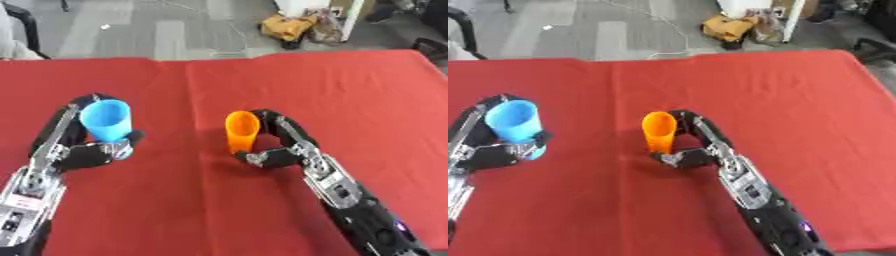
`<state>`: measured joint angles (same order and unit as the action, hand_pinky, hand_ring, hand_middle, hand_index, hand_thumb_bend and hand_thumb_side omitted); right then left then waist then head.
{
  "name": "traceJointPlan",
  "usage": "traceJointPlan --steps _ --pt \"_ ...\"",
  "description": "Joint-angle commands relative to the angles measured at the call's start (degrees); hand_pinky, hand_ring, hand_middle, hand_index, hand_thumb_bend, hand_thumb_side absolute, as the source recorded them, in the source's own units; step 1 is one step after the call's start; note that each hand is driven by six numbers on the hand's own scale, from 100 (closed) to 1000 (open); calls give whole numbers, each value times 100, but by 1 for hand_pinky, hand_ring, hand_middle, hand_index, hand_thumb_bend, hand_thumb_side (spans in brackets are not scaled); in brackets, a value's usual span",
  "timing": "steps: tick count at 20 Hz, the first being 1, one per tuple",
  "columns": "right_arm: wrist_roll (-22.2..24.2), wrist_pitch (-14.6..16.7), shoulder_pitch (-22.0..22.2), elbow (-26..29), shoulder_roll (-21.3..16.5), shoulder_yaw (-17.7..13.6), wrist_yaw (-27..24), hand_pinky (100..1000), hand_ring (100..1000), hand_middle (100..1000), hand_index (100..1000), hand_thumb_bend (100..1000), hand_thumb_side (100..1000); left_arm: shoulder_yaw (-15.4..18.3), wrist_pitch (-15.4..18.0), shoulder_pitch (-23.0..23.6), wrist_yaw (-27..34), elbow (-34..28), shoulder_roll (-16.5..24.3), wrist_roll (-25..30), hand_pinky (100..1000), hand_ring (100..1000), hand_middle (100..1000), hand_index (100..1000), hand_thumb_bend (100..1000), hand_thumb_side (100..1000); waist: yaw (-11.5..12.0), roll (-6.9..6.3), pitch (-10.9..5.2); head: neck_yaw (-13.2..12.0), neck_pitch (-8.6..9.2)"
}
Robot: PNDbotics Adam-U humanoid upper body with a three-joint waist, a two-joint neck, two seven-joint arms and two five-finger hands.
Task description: Pour the contents of one cup into another cup.
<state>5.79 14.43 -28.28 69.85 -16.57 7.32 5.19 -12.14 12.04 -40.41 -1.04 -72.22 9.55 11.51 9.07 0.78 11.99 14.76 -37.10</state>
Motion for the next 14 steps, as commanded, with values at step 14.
traceJointPlan --steps 14 --pt "-132 75 -466 -399 47 0 159 689 670 647 795 561 100 -3 10 -142 -35 -65 -4 22 494 446 500 632 525 100 49 -5 -64 50 72"
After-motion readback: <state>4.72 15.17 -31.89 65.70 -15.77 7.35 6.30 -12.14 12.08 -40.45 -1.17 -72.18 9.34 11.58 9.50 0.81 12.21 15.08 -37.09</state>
